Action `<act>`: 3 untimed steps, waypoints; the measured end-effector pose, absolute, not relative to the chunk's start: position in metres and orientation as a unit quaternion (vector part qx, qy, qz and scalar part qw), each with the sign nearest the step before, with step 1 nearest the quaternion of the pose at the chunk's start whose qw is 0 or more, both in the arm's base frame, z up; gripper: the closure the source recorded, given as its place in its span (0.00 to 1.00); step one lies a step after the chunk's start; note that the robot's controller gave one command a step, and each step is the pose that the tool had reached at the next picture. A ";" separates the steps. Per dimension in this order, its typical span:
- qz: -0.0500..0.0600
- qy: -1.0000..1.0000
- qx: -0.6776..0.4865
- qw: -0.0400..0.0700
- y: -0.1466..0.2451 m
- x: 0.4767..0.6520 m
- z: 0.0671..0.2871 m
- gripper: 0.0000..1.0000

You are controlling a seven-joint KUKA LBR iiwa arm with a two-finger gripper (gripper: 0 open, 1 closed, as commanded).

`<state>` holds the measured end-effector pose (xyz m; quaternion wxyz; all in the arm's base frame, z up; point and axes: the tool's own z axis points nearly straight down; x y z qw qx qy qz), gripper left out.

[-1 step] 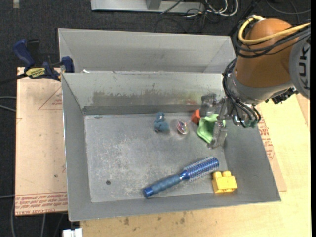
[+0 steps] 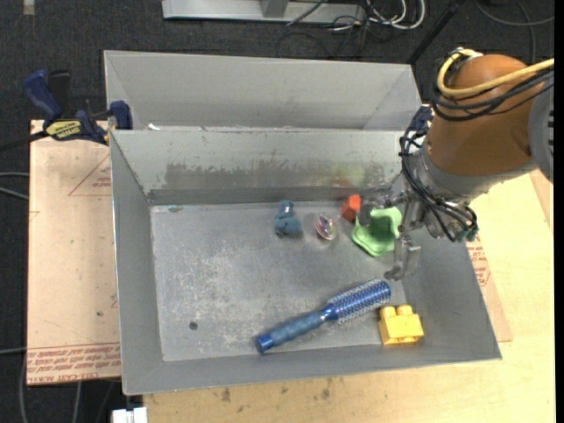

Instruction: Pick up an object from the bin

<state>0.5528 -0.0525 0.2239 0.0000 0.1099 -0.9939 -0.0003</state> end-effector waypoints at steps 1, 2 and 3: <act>-0.002 -0.984 0.178 0.003 -0.035 0.530 0.104 0.00; 0.000 -0.984 0.179 0.000 -0.036 0.533 0.108 1.00; 0.001 -0.982 0.191 -0.005 -0.036 0.523 0.236 1.00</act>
Offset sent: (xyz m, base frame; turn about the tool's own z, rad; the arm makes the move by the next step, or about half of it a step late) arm -0.0205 0.0162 -0.1158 -0.1404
